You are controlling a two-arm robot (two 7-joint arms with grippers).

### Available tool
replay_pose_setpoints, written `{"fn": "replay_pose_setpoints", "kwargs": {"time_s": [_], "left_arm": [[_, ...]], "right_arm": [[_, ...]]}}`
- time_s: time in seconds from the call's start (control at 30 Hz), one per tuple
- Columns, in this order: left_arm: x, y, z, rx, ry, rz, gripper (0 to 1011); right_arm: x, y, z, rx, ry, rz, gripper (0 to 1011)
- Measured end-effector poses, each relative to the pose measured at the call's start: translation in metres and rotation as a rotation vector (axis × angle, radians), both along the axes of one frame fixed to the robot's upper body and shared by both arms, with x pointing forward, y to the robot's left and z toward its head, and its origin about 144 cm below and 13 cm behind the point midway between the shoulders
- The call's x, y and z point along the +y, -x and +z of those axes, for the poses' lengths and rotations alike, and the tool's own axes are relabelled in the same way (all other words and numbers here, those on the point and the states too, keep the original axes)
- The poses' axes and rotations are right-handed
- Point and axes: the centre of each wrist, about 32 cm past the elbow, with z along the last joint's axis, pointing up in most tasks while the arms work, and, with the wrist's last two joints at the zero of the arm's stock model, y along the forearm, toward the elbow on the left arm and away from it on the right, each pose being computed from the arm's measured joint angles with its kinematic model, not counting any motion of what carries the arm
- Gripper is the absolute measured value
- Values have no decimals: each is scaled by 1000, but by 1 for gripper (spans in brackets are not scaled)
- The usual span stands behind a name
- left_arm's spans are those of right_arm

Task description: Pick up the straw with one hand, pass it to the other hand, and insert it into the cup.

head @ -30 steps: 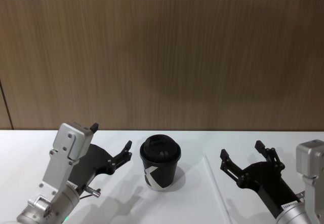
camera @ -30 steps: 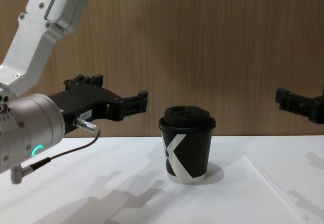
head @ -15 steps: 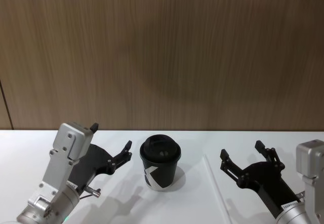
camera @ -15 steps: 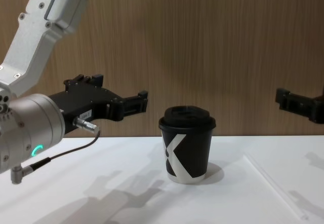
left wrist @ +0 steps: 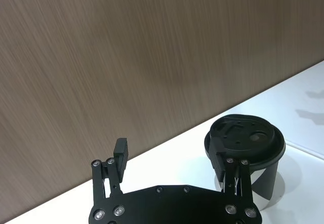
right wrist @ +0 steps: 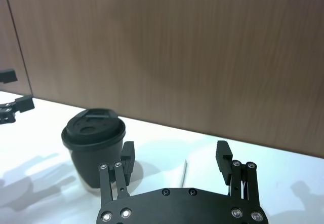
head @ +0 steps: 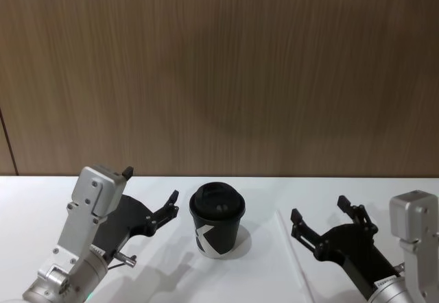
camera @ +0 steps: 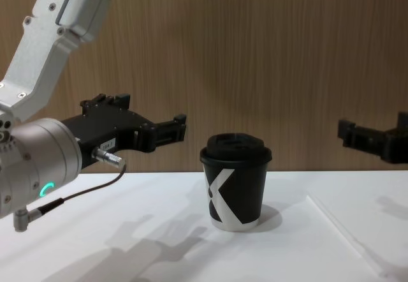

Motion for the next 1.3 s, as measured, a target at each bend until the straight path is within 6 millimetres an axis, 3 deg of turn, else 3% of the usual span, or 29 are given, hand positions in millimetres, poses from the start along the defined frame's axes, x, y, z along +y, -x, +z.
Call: {"fn": "replay_pose_setpoints", "kwargs": {"time_s": [0.7, 1.3], "left_arm": [[0, 0, 0, 0, 0, 0, 1003], [0, 0, 0, 0, 0, 0, 1003]], "right_arm": [[-4, 18, 4, 163, 69, 56, 1001], [-16, 26, -12, 232, 137, 89, 1001]]}}
